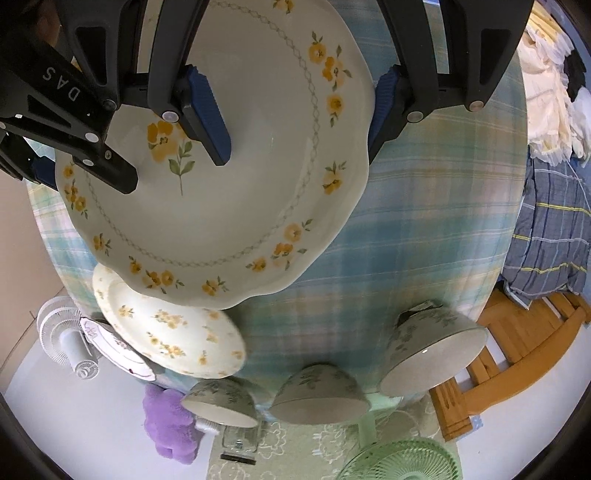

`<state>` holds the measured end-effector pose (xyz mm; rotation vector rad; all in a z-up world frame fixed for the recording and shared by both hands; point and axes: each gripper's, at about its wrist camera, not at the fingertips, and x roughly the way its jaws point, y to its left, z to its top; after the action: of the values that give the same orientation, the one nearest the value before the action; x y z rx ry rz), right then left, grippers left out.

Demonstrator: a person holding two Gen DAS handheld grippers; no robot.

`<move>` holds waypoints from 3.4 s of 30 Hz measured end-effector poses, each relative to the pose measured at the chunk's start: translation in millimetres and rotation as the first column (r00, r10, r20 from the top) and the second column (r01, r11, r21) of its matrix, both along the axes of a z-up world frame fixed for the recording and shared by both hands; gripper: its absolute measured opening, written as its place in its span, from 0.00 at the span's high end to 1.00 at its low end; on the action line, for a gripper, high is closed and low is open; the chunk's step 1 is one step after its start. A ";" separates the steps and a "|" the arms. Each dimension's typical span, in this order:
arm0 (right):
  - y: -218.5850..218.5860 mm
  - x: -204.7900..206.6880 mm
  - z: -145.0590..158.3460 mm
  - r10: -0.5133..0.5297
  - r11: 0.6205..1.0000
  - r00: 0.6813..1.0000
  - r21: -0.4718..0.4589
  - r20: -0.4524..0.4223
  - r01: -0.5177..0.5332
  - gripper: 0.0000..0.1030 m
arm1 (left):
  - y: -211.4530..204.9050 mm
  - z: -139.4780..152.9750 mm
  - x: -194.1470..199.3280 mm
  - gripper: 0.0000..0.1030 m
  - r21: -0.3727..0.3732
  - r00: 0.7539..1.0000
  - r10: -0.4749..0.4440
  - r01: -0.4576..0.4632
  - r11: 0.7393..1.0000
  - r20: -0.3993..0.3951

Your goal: Organize plates and bowls

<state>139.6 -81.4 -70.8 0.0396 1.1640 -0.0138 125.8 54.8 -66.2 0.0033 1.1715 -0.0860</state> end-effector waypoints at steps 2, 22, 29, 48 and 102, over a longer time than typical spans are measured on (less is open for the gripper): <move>-11.7 -2.4 1.4 0.001 1.000 1.000 0.003 0.004 -0.001 0.31 | -13.2 2.7 -0.2 0.32 0.006 1.000 0.002 -0.002 1.000 0.002; -158.9 5.4 15.2 -0.013 1.000 0.999 0.001 0.042 0.013 0.31 | -155.9 9.9 11.6 0.32 0.025 0.999 -0.020 0.019 1.000 0.047; -197.3 8.7 7.9 -0.030 1.000 0.999 0.004 0.032 0.030 0.31 | -193.4 -0.8 18.7 0.32 0.023 0.999 -0.036 0.035 0.999 0.028; -250.3 26.0 -28.9 -0.034 0.999 0.996 -0.005 -0.078 0.033 0.31 | -238.9 -34.5 37.5 0.32 0.036 0.998 -0.031 0.033 0.999 -0.060; -124.8 53.5 85.4 -0.106 0.993 0.975 0.063 0.194 0.095 0.11 | -121.0 66.6 78.0 0.08 0.059 0.986 -0.016 0.006 0.998 0.164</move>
<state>193.2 -206.1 14.6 0.1442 0.9632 -0.0671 203.8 -66.1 0.4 0.0671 1.0083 -0.0600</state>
